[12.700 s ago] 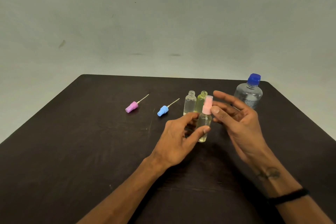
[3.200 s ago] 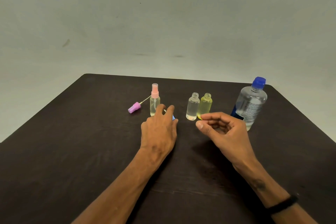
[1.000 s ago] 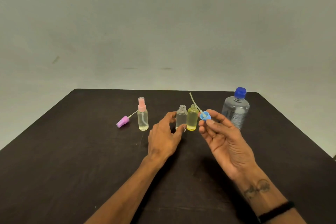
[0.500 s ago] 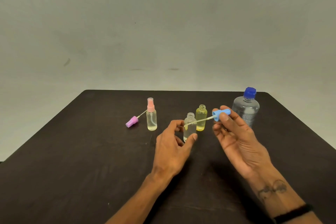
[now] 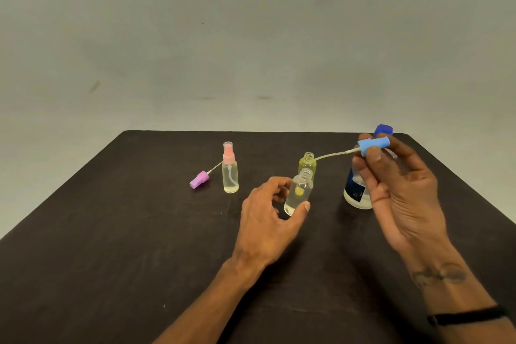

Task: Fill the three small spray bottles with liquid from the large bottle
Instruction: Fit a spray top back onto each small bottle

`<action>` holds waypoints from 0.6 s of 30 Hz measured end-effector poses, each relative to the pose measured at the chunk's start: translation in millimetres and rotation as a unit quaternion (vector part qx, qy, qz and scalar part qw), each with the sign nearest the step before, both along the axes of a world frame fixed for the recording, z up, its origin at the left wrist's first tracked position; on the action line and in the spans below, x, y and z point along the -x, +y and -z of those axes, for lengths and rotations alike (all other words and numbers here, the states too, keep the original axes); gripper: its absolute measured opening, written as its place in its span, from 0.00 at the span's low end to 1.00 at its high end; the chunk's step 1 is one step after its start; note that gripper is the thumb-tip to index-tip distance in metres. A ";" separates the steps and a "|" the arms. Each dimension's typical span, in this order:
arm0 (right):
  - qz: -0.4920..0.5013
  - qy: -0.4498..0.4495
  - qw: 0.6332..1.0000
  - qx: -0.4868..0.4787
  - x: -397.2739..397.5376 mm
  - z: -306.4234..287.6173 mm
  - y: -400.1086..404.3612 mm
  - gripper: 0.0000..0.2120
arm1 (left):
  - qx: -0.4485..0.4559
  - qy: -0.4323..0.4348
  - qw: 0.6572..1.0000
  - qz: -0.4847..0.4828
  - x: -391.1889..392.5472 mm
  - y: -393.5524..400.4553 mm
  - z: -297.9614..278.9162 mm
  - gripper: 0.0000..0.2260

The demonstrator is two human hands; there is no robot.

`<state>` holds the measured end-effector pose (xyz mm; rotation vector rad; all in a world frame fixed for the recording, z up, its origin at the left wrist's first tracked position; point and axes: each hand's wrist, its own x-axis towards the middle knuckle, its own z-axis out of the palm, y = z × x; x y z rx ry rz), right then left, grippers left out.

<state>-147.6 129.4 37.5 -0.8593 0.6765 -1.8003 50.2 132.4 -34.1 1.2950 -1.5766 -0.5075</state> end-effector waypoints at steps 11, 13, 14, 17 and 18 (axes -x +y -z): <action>0.042 0.133 0.990 0.035 -3.8 -0.3 3.4 0.25 | 0.015 -0.001 1.000 0.014 0.7 0.9 -2.2 0.19; 0.036 0.153 0.987 0.040 -4.4 2.1 2.6 0.22 | 0.015 -0.002 1.000 0.019 1.3 0.8 -2.7 0.18; 0.033 0.163 0.985 0.039 -4.6 3.5 2.0 0.21 | 0.015 -0.006 1.000 0.023 1.8 0.8 -3.0 0.18; 0.026 0.190 0.981 0.039 -6.3 8.2 0.4 0.22 | 0.016 -0.023 0.999 0.038 3.5 2.9 -4.2 0.19; 0.022 0.197 0.979 0.040 -7.8 9.5 0.3 0.22 | 0.018 -0.022 0.999 0.043 3.7 3.5 -4.9 0.19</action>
